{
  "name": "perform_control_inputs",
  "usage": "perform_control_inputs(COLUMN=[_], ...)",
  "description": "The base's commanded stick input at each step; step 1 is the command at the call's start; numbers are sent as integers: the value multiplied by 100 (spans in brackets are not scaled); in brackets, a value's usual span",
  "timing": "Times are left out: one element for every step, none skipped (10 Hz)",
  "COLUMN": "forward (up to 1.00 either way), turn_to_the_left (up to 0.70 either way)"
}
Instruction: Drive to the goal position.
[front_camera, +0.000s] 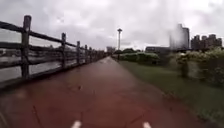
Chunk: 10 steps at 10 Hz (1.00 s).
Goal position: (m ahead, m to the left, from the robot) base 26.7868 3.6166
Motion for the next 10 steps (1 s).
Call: perform_control_inputs(forward=[50,50,50,50,50,50,50,50,50,50], turn_to_the_left=[0,0,0,0,0,0,0,0,0,0])
